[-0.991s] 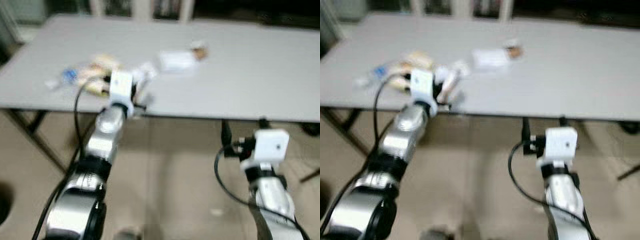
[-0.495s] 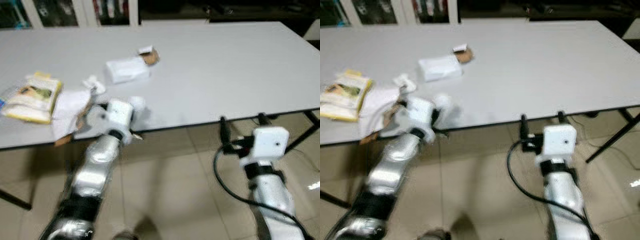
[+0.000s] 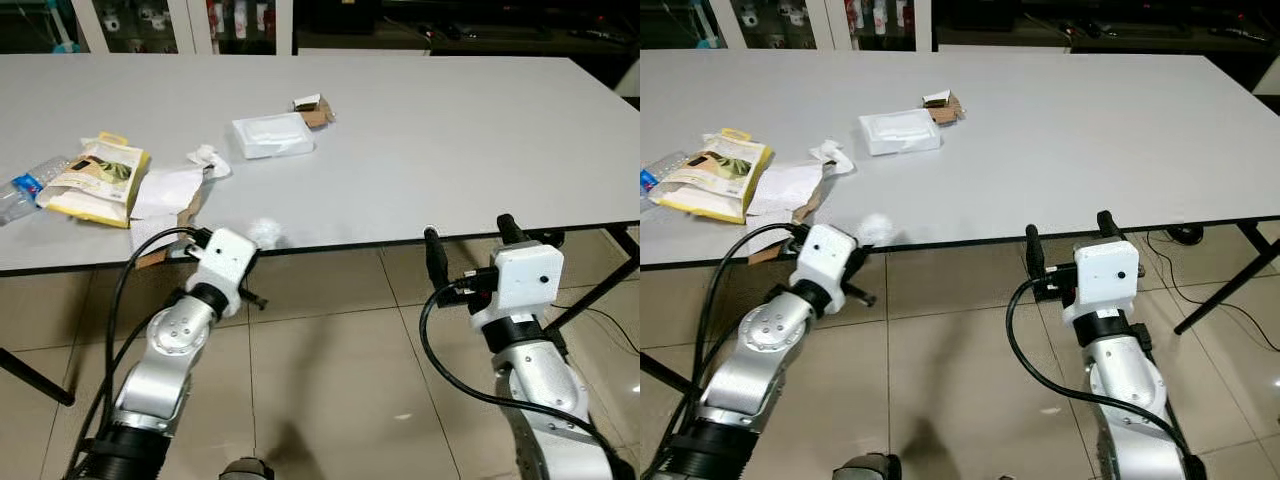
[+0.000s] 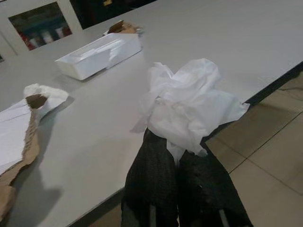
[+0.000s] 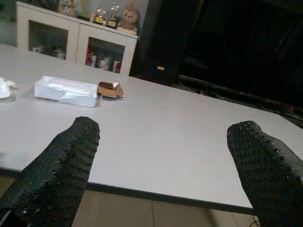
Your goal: Picking trash to rubbish bin
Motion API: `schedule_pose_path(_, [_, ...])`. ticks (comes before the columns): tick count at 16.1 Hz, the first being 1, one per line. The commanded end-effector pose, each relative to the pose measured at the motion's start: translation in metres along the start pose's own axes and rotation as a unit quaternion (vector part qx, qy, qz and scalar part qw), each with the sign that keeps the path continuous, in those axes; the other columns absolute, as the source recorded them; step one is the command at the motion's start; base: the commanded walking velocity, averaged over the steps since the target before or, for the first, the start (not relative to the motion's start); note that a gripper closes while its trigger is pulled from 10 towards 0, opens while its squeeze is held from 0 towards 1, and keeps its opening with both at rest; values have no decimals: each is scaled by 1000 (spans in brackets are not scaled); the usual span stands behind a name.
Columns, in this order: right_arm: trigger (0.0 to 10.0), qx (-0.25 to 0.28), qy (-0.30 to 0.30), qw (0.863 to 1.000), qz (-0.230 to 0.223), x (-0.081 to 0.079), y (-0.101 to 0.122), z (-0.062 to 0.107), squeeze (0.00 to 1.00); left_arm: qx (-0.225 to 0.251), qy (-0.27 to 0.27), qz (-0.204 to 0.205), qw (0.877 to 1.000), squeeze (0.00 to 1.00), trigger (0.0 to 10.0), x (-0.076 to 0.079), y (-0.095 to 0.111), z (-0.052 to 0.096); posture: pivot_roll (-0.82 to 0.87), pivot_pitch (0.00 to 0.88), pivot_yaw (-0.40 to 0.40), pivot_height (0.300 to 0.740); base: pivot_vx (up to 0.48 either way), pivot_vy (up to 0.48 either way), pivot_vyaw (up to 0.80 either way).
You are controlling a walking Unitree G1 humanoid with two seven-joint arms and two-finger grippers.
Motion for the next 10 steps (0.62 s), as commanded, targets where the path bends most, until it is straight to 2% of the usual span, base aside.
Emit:
schedule_pose_path(1, [10000,-2,13,1000,7,-3,4,3,0,15,4,1,1000,0,10000,1,12,-7,181,92,-57,740,0,0,0])
schedule_pose_path(5, [10000,-13,15,1000,9,-10,0,15,0,7,33,32,999,0,10000,-1,15,-18,155,77,-35,740,0,0,0])
schedule_pose_path(8, [10000,-15,17,1000,2,-17,-3,17,0,6,37,36,999,0,10000,-4,17,-22,155,77,-35,740,0,355,0])
schedule_pose_path(10, [10000,-4,5,1000,-7,-20,-1,13,0,5,40,35,999,0,10000,-7,17,-24,163,73,-32,740,0,392,0])
Point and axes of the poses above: a point about 5 cm out from each wrist's last joint towards the gripper, its own z axis pointing back from the gripper into the wrist, its own y axis along the axis of the wrist's last joint, x = y × z, the point moved 6 cm from there along -z, pointing out of the wrist towards the gripper, and after that the axes turned 13 degrees about -z, right-handed, at the moved point
